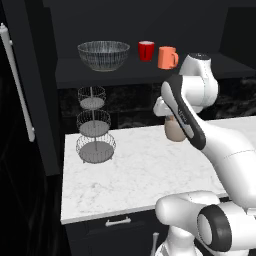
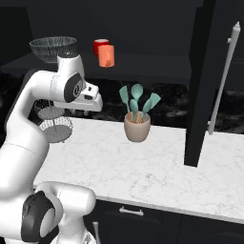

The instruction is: Gather all objects into one cabinet and sort the glasses and bowls to opposite sides.

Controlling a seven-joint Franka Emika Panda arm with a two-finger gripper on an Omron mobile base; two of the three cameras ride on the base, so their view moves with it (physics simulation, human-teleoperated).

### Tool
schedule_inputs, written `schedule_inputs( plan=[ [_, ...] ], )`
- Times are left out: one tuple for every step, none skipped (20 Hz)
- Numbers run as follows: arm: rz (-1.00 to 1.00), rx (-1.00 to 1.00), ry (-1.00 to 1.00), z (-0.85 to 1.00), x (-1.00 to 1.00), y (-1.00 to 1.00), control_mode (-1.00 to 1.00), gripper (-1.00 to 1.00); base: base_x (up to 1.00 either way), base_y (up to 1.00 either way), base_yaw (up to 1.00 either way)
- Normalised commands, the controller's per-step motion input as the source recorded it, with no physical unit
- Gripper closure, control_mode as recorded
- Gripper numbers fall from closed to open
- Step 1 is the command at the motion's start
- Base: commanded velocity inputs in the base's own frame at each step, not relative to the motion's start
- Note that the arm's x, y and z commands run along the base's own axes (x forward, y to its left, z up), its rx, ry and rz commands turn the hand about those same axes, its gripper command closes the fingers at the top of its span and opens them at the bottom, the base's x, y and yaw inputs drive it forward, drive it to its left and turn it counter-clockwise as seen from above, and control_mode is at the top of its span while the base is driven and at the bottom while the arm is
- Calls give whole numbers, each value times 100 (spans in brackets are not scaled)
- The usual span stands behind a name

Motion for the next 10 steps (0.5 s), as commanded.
schedule_inputs(
  plan=[
    [0,0,0,0,-4,0,-100,-100,0,0,0],
    [0,0,0,0,-17,0,-100,-100,0,0,0],
    [-1,0,0,0,-25,0,-100,-100,0,0,0],
    [-4,0,0,0,-43,0,-100,-100,0,0,0],
    [-7,0,0,0,-55,-6,-100,-100,0,0,0],
    [-7,0,-1,0,-53,0,-100,-100,0,0,0],
    [-6,0,-2,0,-54,-10,-100,-100,0,0,0],
    [-3,0,0,0,-70,-29,-100,-100,0,0,0],
    [-4,0,0,2,-66,-29,-100,-100,0,0,0],
    [-4,0,0,16,-75,-49,-100,-100,0,0,0]
  ],
)
